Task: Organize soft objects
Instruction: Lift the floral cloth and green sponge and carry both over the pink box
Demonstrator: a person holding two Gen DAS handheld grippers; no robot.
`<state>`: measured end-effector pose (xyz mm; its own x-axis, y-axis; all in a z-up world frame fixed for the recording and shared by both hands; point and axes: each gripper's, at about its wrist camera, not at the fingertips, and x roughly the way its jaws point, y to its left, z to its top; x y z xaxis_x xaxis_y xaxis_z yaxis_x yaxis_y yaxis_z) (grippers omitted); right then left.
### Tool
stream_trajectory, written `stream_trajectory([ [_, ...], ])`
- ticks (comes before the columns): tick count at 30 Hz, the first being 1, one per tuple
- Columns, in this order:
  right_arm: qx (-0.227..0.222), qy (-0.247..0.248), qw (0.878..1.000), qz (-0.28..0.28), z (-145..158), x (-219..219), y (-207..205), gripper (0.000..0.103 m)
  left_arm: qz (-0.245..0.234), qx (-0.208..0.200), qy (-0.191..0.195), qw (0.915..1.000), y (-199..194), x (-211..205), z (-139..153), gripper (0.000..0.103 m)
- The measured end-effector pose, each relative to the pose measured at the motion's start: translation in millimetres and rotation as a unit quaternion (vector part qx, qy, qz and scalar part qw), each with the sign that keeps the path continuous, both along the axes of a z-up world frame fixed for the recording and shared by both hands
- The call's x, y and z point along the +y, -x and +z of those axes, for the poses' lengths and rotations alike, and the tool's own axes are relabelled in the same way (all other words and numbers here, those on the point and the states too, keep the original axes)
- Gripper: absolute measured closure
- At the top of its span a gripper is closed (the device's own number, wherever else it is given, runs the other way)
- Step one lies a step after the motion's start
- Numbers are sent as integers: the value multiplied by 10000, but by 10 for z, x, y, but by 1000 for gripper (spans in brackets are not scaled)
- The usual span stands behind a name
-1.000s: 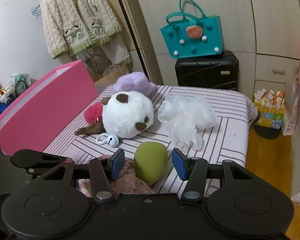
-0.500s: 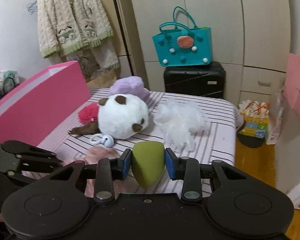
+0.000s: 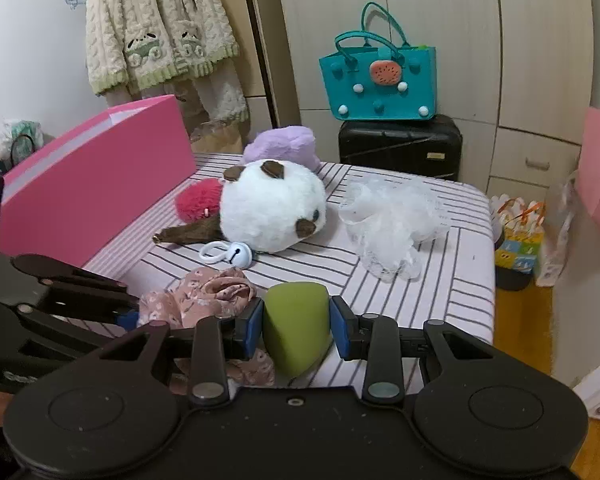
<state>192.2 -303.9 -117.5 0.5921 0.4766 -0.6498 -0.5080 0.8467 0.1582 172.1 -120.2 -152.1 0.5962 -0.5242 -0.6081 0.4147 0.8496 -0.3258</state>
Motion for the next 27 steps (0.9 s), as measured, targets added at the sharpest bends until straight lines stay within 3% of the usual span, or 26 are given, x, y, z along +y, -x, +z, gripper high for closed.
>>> stream_trajectory([
  [6, 1, -6, 10000, 42, 65, 8, 47, 63, -110, -47, -203, 9997, 66, -6, 128, 88],
  [9, -4, 25, 10000, 65, 115, 11, 96, 63, -255, 36, -533, 9982, 96, -6, 208, 88],
  [16, 522, 34, 9984, -234, 203, 8, 179, 62, -501, 312, -999, 9932, 216, 164, 365, 88],
  [21, 796, -78, 9968, -90, 258, 69, 327, 62, -658, 635, -946, 9913, 345, 326, 445, 88],
  [27, 1012, -236, 9943, 231, 324, 253, 527, 62, -743, 631, -1167, 9884, 587, 440, 593, 88],
])
